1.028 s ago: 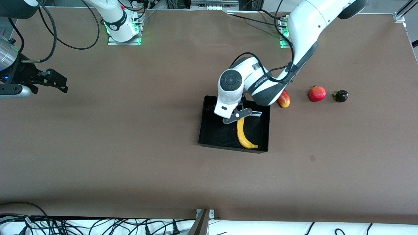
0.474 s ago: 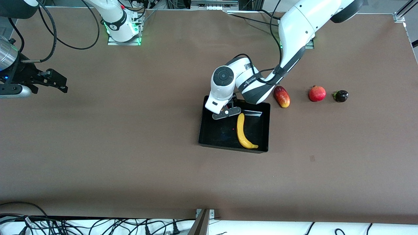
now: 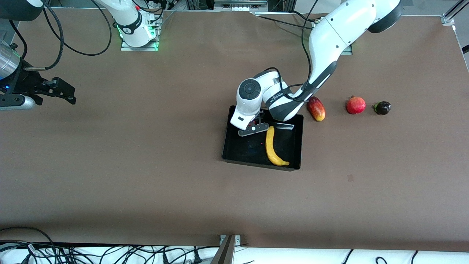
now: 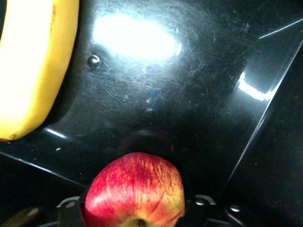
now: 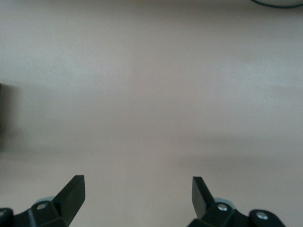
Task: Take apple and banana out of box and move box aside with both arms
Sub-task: 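Lower the left gripper and grasp the red apple, then lift the apple out of the tray and carry it past the pomegranate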
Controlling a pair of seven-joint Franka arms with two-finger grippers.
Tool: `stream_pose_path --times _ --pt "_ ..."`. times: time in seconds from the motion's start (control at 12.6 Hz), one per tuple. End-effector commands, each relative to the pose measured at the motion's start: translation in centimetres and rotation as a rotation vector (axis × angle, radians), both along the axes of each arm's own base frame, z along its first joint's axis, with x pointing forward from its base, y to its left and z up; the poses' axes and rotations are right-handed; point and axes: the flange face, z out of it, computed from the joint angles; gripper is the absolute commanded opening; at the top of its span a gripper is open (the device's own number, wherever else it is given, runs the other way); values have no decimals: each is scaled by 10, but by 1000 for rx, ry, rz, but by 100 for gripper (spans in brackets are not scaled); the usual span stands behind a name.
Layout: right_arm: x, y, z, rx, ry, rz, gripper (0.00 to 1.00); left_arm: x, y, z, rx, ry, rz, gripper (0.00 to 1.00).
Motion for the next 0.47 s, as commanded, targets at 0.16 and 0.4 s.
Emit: stream_pose_path --times 0.16,0.4 --pt "1 -1 3 3 -5 -8 100 -1 -1 6 8 -23 22 0" --pt "1 -1 3 3 -5 -8 100 20 26 80 39 -17 81 0"
